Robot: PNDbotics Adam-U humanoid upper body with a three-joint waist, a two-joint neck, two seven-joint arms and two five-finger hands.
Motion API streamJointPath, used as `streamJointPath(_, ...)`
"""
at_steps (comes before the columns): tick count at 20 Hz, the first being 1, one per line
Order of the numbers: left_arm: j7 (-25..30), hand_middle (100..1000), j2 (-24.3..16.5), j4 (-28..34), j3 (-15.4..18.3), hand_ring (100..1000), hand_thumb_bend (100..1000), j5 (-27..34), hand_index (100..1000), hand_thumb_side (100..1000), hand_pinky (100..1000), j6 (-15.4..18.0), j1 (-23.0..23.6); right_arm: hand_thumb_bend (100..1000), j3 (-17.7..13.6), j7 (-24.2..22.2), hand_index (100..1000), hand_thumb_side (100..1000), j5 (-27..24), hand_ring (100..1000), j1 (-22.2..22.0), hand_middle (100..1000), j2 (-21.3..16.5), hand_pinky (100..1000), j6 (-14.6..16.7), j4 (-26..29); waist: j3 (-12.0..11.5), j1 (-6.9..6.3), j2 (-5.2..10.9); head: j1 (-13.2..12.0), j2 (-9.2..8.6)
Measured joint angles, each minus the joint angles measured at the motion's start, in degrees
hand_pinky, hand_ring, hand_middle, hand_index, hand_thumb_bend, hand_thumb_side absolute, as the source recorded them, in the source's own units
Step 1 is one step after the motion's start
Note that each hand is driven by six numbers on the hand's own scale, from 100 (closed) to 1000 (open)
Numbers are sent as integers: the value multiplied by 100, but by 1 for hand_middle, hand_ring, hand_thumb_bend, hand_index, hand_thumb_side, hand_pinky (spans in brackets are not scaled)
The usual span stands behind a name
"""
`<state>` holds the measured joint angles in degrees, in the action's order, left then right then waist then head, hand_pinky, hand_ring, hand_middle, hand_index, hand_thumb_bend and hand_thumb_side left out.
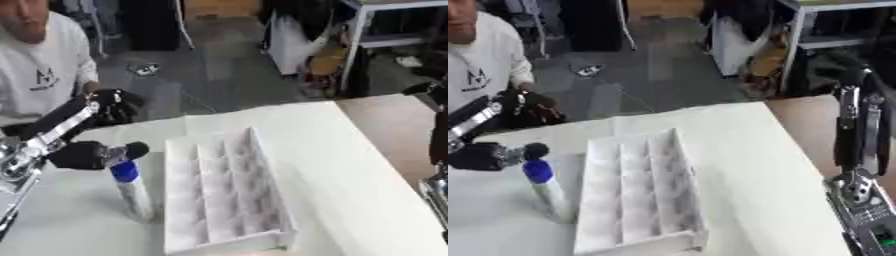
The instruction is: Pick up objects on the table and place them in the box.
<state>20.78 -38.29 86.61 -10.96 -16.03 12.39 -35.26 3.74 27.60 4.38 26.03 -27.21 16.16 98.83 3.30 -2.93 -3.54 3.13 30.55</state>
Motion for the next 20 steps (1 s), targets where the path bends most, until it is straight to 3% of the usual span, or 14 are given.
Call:
streamJointPath(3,356,836,-47,-116,-8,743,516,-120,908,614,708,38,-98,100,0,-6,767,872,0,666,0,728,0,487,3,-2,6,-5,0,0,1)
streamJointPath(12,1913,867,-189,-383,-76,773,416,-139,924,519,723,-159,-374,100,3,-42,768,873,-1,666,0,728,-1,487,-4,-35,30,-9,0,0,3)
streamJointPath(15,2242,891,-236,-434,-107,796,326,-207,936,464,735,-192,-491,100,5,-44,768,873,-1,667,-1,728,-2,487,-4,-35,37,-16,0,-1,4)
streamJointPath(20,2695,910,-277,-508,-169,807,282,-452,943,425,739,-182,-576,100,23,-48,768,873,-1,667,-1,728,-2,487,-4,-35,45,-19,0,-1,4)
